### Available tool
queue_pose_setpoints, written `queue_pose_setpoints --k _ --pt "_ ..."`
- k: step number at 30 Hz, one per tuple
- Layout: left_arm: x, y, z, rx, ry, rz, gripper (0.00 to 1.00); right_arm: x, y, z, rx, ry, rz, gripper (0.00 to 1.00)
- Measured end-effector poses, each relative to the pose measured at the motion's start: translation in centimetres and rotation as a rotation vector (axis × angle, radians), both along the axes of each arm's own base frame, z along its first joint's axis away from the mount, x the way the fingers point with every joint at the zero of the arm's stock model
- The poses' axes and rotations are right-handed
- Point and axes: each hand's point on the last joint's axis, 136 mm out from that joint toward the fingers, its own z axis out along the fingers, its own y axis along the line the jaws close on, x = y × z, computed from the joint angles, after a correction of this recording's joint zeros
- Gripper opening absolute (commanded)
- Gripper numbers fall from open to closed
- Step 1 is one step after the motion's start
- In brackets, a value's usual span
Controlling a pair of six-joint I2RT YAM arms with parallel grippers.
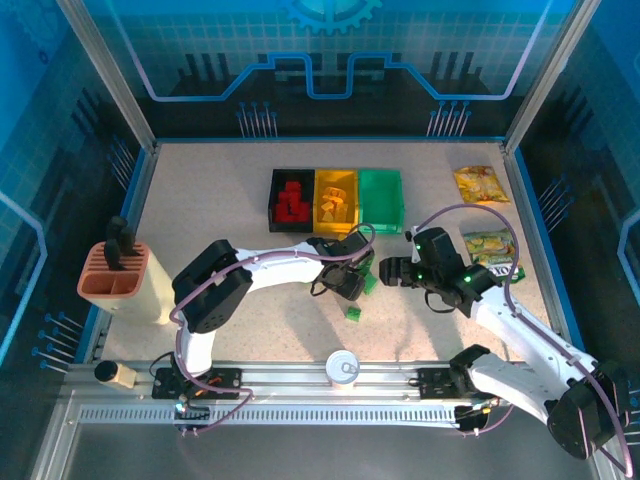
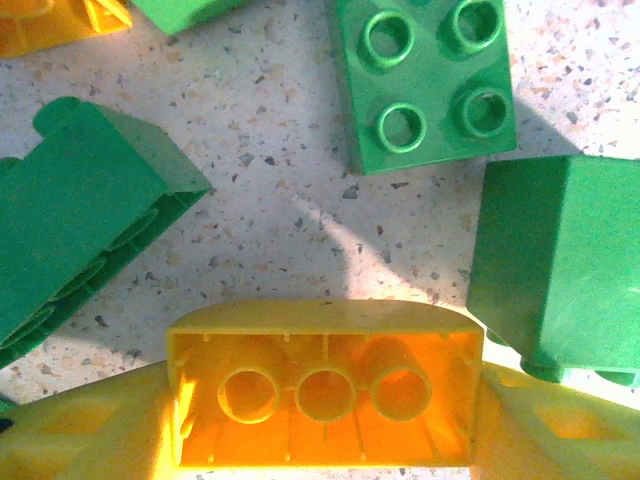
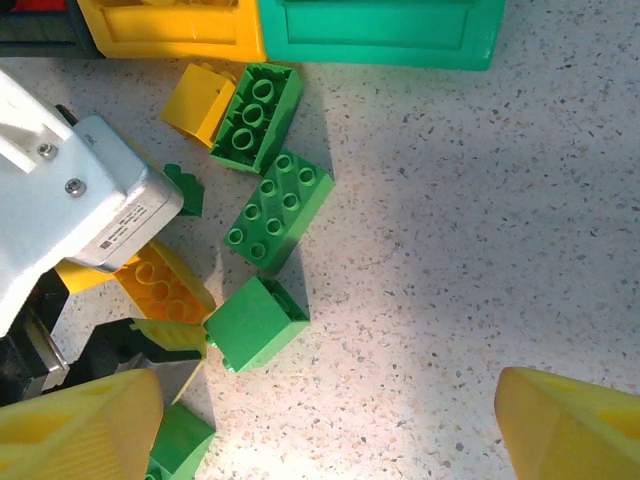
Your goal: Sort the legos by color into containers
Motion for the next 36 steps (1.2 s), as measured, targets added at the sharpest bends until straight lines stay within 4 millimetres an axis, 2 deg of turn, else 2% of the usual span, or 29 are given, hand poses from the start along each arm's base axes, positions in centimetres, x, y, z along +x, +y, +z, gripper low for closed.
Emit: queue_pose_setpoints --k 8,11,16,19,27,32,36 --pt "0.1 0.2 0.3 -0.002 0.001 0.005 0.62 0.0 -0.1 0.8 0.019 -0.026 -0.006 0.87" --pt "0.8 0.7 1.8 -0.032 -0.015 0.027 0.62 0.0 -0.3 1.2 0.025 -0.038 -0.013 0.87" --pt "3.5 2.2 6.6 -0.138 -0.082 0.100 0.62 -0.3 -0.6 0.8 0.026 -0.035 -0.020 0.87" --pt "5.0 3.3 8.4 -0.180 -0.118 0.146 0.62 -0.7 -0.8 0.2 0.022 -0.022 -0.022 0.87" --pt "7.9 5.4 9.7 -0.238 -0.126 0.259 0.63 -1.6 -1.1 -1.3 0.027 0.012 -0.030 0.87" --pt "11.0 5.1 12.6 -0.304 -0.174 0.294 0.63 -2.0 -1.3 -1.9 0.033 0.026 -0.033 0.87" --pt "13.9 4.9 13.6 -0.336 -0.190 0.319 0.63 -2.4 -1.3 -2.2 0.045 0.030 -0.035 0.87"
